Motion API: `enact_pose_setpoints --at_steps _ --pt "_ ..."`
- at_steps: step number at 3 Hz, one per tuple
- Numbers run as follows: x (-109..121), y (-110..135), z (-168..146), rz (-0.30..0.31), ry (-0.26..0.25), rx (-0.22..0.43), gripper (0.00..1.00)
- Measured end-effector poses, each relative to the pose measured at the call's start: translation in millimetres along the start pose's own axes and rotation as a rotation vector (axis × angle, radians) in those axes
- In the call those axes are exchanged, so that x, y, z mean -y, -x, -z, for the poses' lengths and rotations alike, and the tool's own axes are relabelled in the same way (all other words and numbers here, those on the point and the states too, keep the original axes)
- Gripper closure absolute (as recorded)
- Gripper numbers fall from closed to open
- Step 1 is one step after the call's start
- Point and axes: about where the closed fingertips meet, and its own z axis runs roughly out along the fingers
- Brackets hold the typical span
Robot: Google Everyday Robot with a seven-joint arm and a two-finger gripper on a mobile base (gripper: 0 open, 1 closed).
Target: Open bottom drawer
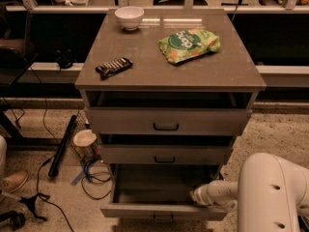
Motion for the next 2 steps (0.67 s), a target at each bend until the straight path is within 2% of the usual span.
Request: enact_pose_setpoints --at_steps 2 --pt "-23 -38 11 0.064 0.052 -0.073 1.00"
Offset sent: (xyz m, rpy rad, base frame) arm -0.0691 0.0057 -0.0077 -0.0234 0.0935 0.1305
